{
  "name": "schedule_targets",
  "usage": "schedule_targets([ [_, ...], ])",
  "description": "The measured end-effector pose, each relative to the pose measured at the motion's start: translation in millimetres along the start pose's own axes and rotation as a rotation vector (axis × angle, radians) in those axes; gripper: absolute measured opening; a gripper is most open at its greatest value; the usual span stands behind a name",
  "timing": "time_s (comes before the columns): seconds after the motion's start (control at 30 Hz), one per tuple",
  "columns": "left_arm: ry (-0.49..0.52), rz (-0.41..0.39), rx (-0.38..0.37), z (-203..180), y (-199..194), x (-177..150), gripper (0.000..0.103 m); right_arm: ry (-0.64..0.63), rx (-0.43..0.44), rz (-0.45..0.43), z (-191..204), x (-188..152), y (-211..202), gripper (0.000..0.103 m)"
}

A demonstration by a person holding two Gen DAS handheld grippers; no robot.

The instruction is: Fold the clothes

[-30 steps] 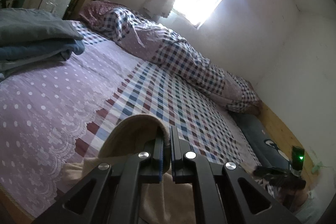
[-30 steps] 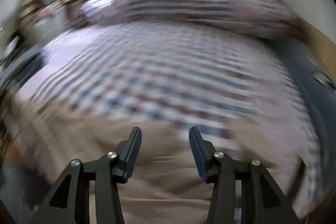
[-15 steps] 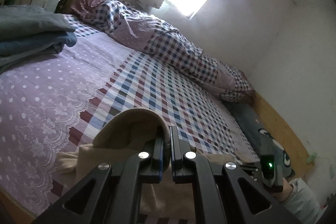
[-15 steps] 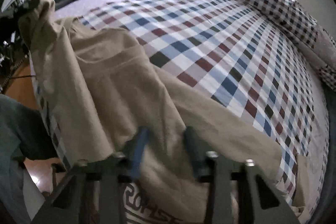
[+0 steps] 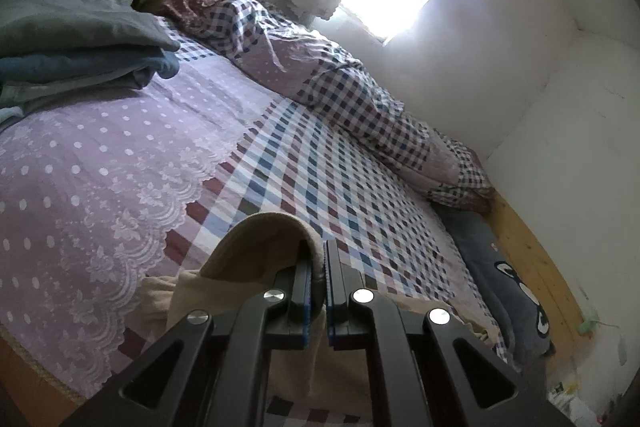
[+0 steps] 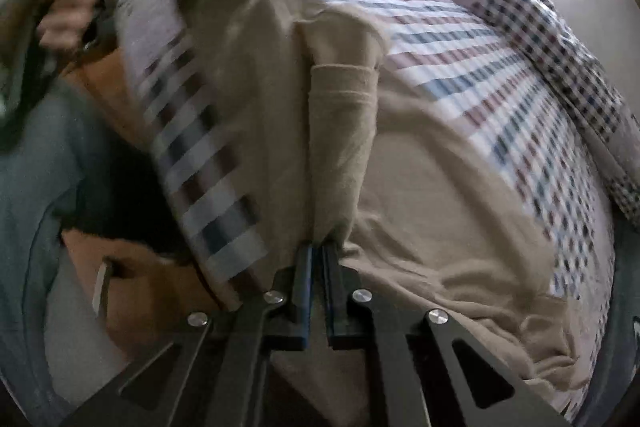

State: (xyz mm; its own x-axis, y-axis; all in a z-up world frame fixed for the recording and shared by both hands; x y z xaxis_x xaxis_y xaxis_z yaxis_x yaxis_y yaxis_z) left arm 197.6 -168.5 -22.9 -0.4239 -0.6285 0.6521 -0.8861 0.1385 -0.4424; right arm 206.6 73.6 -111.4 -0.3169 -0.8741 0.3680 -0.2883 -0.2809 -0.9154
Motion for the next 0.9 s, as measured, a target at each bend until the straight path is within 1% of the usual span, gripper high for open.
schedule_targets([
  [0.1,-0.003,0.014,0.016,2.4,2.8,-1.7,0.004,-0.077,0.059,0.039,28.3,-8.7,14.4,0.004],
  [0.17,-0.004,0.020,0.020,3.3,4.2,-2.3,0.004,-0.094,0.090,0.055,37.4,-17.2,14.9,0.004],
  [0.2,-0.004,0.023,0.023,3.8,4.9,-2.6,0.004,-0.088,0.103,0.051,35.9,-15.8,13.5,0.004],
  [0.23,-0.005,0.026,0.025,4.3,5.6,-2.9,0.004,-0.077,0.116,0.039,32.8,-14.1,9.3,0.004],
  [0.33,-0.006,0.034,0.032,5.7,7.7,-3.8,0.004,0.009,0.172,-0.051,6.8,0.0,-18.7,0.006],
  [0.37,-0.007,0.037,0.033,6.1,8.4,-4.0,0.004,0.051,0.187,-0.091,-6.1,5.8,-29.9,0.010],
  [0.4,-0.007,0.038,0.034,6.4,9.1,-3.6,0.004,0.090,0.192,-0.125,-17.8,11.7,-36.7,0.017],
  [0.43,-0.007,0.039,0.034,6.6,9.6,-3.4,0.004,0.129,0.196,-0.158,-29.3,17.7,-43.0,0.021],
  [0.5,-0.006,0.042,0.034,6.6,10.0,-3.4,0.004,0.208,0.203,-0.225,-52.6,29.6,-55.6,0.040],
  [0.53,-0.006,0.043,0.035,6.6,10.2,-3.5,0.004,0.215,0.200,-0.230,-55.9,33.6,-53.7,0.042],
  [0.6,-0.005,0.045,0.035,6.6,10.6,-3.6,0.004,0.222,0.191,-0.233,-60.3,41.0,-47.6,0.042],
  [0.73,-0.004,0.052,0.040,8.2,10.8,-4.8,0.004,0.167,0.189,-0.175,-46.1,41.6,-19.4,0.040],
  [0.9,-0.004,0.070,0.059,12.9,13.2,-6.0,0.004,0.028,0.209,-0.119,4.3,34.1,-0.1,0.041],
])
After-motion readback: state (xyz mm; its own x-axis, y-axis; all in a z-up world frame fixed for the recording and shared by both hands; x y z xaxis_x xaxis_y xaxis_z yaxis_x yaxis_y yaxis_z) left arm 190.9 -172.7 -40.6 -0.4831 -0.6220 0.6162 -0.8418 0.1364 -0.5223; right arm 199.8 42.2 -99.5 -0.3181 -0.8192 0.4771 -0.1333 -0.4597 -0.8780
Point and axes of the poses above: each gripper's, at about its wrist camera, not at the fingertips, and y roughly the way its jaws point, z to its left, x to its top, the point moved 5 cm from there along y, roughly the way its jaws point, and after that the axes turned 2 degrees about x, right-handed, at the moved point
